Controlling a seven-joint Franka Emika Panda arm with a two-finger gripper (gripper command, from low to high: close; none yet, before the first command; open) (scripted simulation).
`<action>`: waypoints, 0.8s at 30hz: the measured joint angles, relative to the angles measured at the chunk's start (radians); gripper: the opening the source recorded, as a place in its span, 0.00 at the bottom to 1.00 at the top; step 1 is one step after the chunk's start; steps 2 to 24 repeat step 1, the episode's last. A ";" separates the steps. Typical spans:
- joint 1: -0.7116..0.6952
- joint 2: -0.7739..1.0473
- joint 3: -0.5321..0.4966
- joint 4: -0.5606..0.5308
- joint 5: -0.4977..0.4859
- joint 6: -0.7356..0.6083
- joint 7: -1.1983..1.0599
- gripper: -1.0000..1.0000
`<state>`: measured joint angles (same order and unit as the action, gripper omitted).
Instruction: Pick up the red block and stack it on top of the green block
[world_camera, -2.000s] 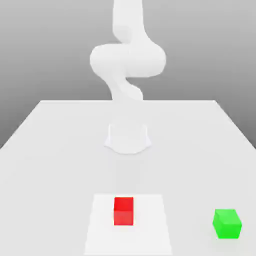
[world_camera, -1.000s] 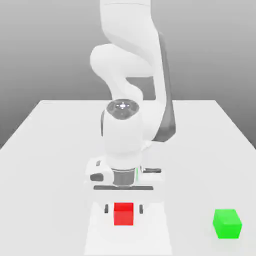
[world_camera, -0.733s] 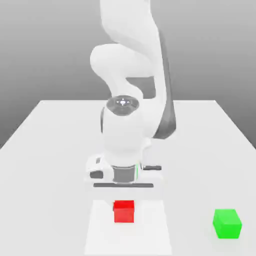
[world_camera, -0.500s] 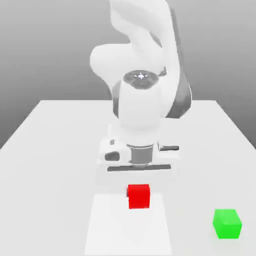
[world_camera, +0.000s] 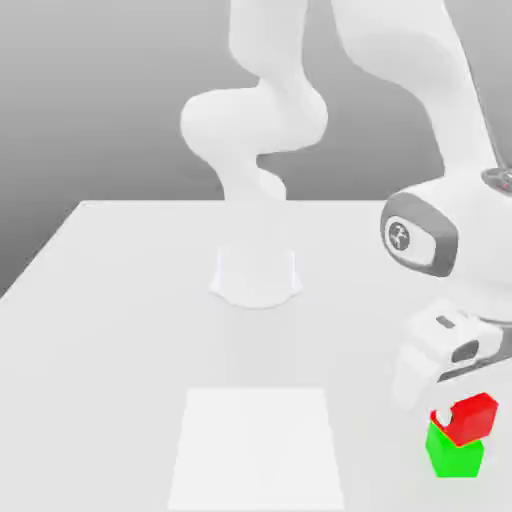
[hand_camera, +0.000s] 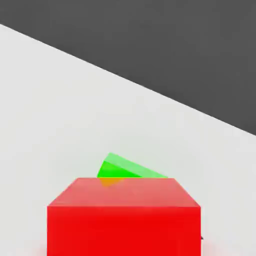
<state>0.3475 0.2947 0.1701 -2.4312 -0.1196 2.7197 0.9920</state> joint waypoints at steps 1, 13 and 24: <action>0.000 0.000 0.000 0.000 0.000 0.000 0.000 1.00; 0.000 0.000 0.000 0.000 0.000 0.000 0.000 1.00; 0.000 0.000 0.000 0.000 0.000 0.000 0.000 1.00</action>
